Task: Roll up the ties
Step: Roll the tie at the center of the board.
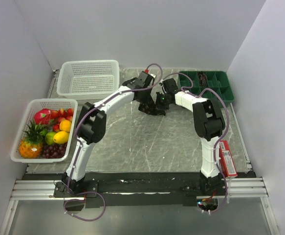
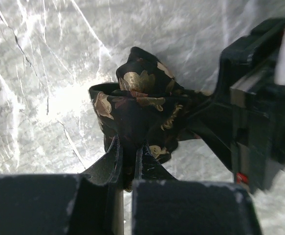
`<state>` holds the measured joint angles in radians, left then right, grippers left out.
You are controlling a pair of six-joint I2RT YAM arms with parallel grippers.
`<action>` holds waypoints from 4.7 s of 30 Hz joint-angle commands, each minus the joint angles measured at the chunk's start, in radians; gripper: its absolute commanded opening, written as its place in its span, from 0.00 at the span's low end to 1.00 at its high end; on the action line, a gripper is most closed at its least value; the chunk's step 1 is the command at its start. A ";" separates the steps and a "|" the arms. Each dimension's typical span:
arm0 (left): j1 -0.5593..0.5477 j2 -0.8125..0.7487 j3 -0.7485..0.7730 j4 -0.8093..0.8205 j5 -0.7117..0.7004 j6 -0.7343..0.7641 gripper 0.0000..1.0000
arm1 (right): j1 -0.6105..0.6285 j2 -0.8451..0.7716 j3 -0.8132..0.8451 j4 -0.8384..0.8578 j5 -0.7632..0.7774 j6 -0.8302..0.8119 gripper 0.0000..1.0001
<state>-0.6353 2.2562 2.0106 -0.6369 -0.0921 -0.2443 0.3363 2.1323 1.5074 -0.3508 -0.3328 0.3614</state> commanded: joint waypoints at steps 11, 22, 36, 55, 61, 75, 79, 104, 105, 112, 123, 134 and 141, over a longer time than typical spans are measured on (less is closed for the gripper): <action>-0.021 0.026 0.097 -0.107 -0.205 0.086 0.01 | -0.002 0.006 0.048 -0.037 0.028 -0.006 0.00; -0.017 0.032 0.092 -0.116 -0.337 0.114 0.01 | -0.003 0.008 0.022 -0.025 0.023 -0.010 0.00; -0.069 0.057 0.135 -0.104 -0.399 0.157 0.01 | -0.020 -0.080 -0.065 0.130 -0.098 0.042 0.00; -0.087 0.055 0.120 -0.079 -0.385 0.154 0.01 | -0.005 -0.009 -0.142 0.484 -0.233 0.335 0.00; -0.092 0.056 0.122 -0.078 -0.379 0.149 0.01 | 0.012 0.061 -0.036 0.365 -0.181 0.313 0.00; -0.095 -0.024 0.027 0.063 -0.058 0.071 0.36 | 0.006 0.045 -0.059 0.361 -0.172 0.303 0.00; -0.098 0.009 0.047 0.042 -0.052 0.051 0.38 | -0.002 0.002 -0.091 0.357 -0.161 0.278 0.00; -0.087 -0.040 -0.130 0.235 0.110 0.017 0.70 | -0.065 -0.281 -0.282 0.298 -0.026 0.160 0.00; -0.086 -0.040 -0.139 0.249 0.123 0.016 0.70 | -0.068 -0.284 -0.292 0.344 -0.043 0.169 0.00; -0.080 -0.064 -0.204 0.321 0.195 0.011 0.73 | -0.082 -0.293 -0.348 0.460 -0.100 0.211 0.00; -0.027 -0.058 -0.219 0.384 0.330 -0.023 0.74 | -0.098 -0.220 -0.317 0.521 -0.273 0.231 0.00; 0.006 -0.090 -0.274 0.431 0.397 -0.029 0.77 | -0.091 -0.109 -0.242 0.391 -0.305 0.166 0.00; 0.040 -0.115 -0.314 0.493 0.491 -0.069 0.79 | -0.082 -0.058 -0.184 0.257 -0.221 0.119 0.00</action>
<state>-0.6144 2.2158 1.7206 -0.2405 0.3233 -0.2684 0.2314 2.0270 1.2694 0.0113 -0.5838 0.5255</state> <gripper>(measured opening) 0.784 0.004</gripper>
